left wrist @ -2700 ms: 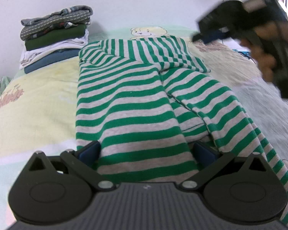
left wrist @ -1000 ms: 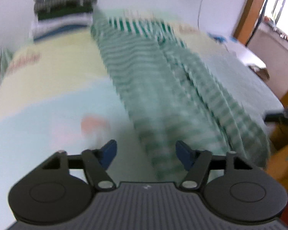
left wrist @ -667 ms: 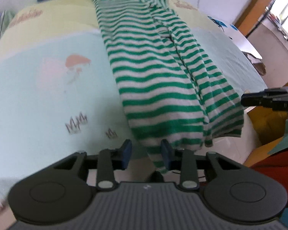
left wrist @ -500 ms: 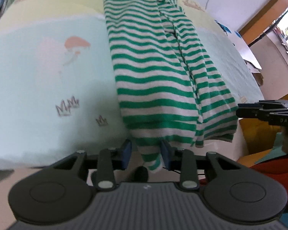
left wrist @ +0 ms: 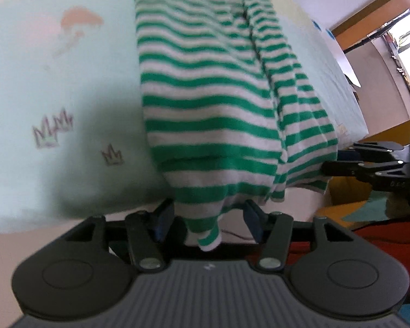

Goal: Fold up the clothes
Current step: 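Grasp the hem end of the striped shirt strip with both grippers, then lift the held hem end with both grippers and fold it toward the collar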

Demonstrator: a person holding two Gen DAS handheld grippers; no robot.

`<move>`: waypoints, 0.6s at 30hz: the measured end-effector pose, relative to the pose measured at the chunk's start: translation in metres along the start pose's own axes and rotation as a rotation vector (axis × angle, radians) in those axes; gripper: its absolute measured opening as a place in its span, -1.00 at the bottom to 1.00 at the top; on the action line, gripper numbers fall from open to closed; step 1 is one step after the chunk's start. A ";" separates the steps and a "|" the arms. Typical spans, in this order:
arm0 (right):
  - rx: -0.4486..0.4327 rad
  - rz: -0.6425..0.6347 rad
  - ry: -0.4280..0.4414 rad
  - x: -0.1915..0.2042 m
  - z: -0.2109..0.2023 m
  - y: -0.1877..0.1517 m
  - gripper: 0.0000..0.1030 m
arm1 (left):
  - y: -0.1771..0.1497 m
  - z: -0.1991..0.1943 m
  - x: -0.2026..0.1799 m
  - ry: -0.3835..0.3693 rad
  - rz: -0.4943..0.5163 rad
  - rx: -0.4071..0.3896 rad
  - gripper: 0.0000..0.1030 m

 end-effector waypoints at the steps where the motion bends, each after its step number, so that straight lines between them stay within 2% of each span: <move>1: 0.003 0.010 0.004 -0.001 0.003 -0.001 -0.37 | -0.001 0.004 0.002 -0.010 -0.013 0.017 0.13; 4: 0.009 0.033 0.015 -0.004 0.008 -0.002 -0.37 | 0.000 0.008 0.007 -0.018 -0.030 0.028 -0.03; 6: 0.010 0.040 0.013 -0.005 0.010 -0.003 -0.52 | 0.002 0.007 0.001 -0.050 -0.002 0.022 -0.85; 8: 0.010 0.051 0.033 -0.005 0.006 -0.002 -0.69 | 0.001 0.005 -0.007 -0.070 0.044 0.037 -0.88; 10: 0.010 0.069 0.055 -0.003 0.002 -0.001 -0.74 | 0.001 0.003 -0.014 -0.077 0.090 0.041 -0.92; 18: 0.006 0.079 0.140 0.015 -0.021 0.012 -0.77 | 0.014 -0.035 -0.041 -0.177 0.184 -0.001 -0.96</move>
Point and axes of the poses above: each gripper's, at about its wrist camera, not at the fingertips, and z roughly the way its jaws point, x to its left, y to its top, the point moved 9 cm from there along z, roughly the way its jaws point, and after that the axes turned 4 degrees about z, right-handed, at the moved point
